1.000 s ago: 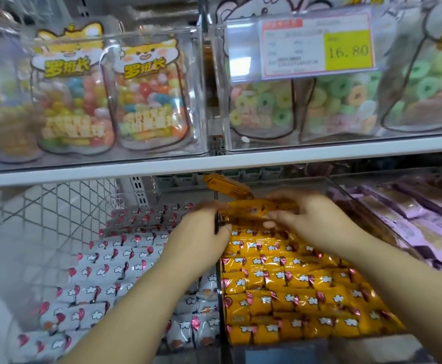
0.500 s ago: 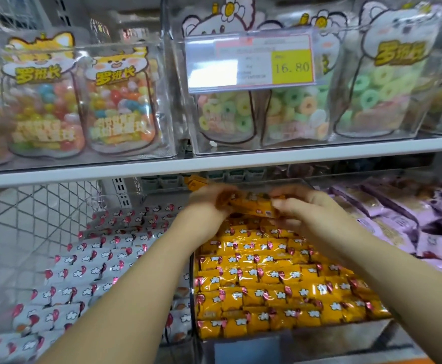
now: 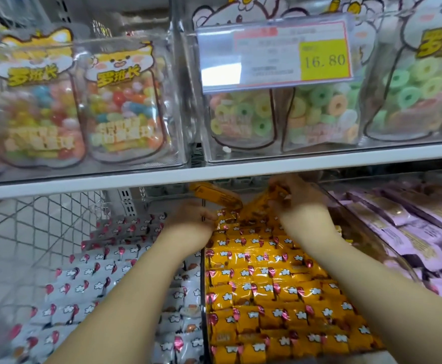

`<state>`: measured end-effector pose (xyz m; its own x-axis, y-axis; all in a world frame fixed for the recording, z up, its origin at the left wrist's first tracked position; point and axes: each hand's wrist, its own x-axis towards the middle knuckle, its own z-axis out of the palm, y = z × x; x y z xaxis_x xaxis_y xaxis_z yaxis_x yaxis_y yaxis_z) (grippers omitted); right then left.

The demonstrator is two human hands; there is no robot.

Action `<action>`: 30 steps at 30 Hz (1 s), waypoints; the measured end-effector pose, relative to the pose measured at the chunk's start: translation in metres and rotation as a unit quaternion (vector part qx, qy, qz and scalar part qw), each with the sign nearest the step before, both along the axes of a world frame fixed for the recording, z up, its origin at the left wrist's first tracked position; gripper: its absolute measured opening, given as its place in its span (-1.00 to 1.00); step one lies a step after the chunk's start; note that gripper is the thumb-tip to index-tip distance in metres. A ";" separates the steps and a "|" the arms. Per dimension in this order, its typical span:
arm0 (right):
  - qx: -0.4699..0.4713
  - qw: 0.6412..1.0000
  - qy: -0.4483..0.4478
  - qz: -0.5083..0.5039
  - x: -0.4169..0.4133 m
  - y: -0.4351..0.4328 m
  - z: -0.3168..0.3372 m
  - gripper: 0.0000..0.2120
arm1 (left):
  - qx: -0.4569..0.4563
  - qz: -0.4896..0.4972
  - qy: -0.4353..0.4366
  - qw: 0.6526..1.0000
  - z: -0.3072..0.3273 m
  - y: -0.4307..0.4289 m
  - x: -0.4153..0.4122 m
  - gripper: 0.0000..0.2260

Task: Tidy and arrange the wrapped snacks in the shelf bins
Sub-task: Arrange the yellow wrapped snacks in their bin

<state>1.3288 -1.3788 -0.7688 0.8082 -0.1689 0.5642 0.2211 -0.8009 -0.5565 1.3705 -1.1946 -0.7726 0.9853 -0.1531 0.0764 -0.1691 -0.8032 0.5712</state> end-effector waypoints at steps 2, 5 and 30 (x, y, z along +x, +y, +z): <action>-0.032 0.999 0.025 0.001 0.007 0.006 0.000 -0.71 | 0.009 -0.013 0.013 1.000 -0.001 -0.001 0.003 -0.79; -0.064 0.995 0.071 0.011 0.017 0.012 0.001 -0.70 | 0.080 -0.010 0.015 0.997 -0.003 -0.003 0.010 -0.78; -0.158 0.955 0.236 0.079 0.054 0.006 -0.029 -0.76 | 0.056 -0.006 -0.022 0.998 -0.006 -0.011 0.043 -0.79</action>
